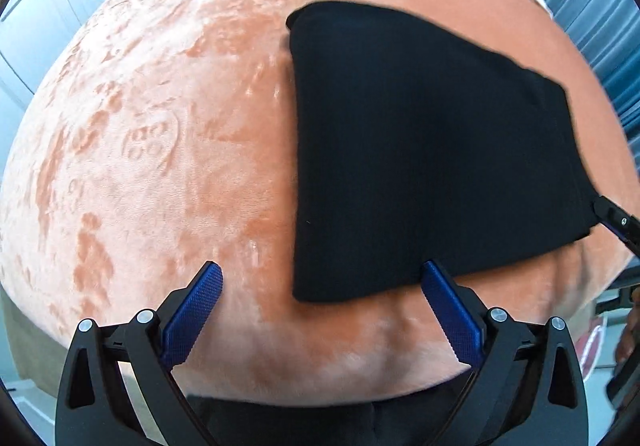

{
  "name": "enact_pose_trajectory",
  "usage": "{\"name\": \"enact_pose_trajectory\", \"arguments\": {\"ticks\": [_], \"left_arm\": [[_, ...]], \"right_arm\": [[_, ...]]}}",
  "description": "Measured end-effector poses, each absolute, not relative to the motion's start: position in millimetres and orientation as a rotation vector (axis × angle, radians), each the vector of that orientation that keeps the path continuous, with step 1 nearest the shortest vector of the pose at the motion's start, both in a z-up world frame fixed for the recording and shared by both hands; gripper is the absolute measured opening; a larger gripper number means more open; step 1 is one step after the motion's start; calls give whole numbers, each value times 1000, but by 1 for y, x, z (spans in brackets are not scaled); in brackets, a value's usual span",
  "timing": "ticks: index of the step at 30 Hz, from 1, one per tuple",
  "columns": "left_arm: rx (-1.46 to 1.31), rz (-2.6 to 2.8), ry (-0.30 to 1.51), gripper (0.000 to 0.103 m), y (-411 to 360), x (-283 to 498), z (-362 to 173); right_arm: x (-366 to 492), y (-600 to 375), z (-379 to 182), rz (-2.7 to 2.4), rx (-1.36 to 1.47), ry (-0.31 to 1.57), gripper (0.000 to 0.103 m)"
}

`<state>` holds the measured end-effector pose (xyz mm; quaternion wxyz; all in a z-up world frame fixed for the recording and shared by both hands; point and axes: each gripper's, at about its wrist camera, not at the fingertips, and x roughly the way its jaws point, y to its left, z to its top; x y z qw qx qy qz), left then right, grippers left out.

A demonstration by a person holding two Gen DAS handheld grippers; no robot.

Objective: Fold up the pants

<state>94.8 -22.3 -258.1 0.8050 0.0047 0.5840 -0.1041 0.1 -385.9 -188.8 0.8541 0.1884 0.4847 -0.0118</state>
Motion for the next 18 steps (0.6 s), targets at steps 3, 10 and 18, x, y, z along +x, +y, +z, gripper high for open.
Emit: {"name": "enact_pose_trajectory", "arguments": {"ticks": [3, 10, 18], "left_arm": [[-50, -247, 1273, 98, -15, 92, -243], [-330, -407, 1474, 98, -10, 119, -265], [-594, -497, 1527, 98, 2, 129, -280]], "right_arm": [[-9, -402, -191, -31, 437, 1033, 67], [3, -416, -217, 99, 668, 1060, 86], [18, -392, -238, 180, 732, 1145, 92]]}}
